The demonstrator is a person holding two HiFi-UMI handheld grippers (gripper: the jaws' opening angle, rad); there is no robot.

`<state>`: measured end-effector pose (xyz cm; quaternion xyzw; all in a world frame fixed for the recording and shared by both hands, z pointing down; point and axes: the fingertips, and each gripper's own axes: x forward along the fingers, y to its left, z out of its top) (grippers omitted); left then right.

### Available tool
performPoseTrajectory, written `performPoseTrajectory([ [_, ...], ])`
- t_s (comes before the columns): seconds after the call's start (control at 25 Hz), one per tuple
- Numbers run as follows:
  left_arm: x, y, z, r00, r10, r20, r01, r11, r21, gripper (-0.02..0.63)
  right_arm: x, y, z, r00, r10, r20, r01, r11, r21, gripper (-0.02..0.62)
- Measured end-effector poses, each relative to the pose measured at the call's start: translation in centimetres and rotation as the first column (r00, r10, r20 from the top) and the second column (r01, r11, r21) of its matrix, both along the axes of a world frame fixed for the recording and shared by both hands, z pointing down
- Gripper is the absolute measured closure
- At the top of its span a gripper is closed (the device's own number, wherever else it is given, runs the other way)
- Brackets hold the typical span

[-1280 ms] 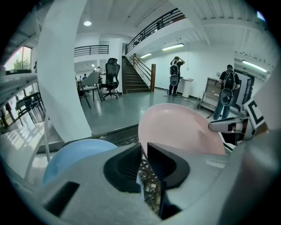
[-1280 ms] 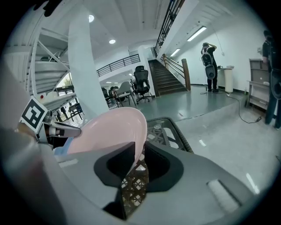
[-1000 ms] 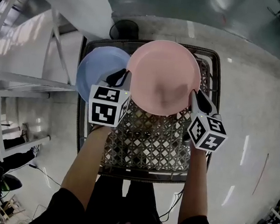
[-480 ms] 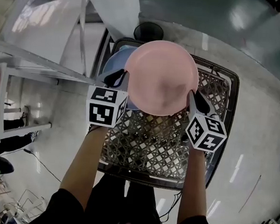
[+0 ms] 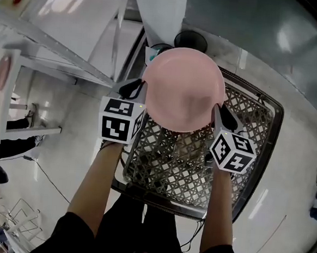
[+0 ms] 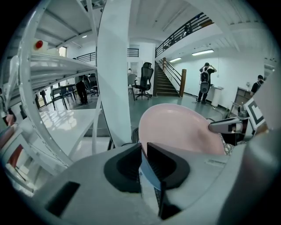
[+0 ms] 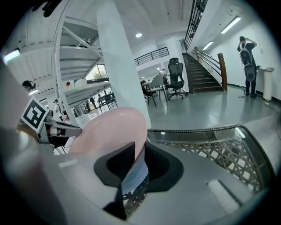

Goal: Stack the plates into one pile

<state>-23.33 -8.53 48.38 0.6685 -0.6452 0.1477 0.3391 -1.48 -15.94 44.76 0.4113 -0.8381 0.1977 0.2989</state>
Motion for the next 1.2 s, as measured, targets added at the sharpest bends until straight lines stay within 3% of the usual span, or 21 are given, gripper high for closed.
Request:
performPoseTrajectory([
  [1.2, 0.3, -0.2, 3.9, 0.999, 0.014, -0.039, -0.017, 0.998, -0.067, 0.568, 0.2, -0.3, 3.5, 0.997, 0.001, -0.071, -0.006, 0.998, -0.062, 0.518],
])
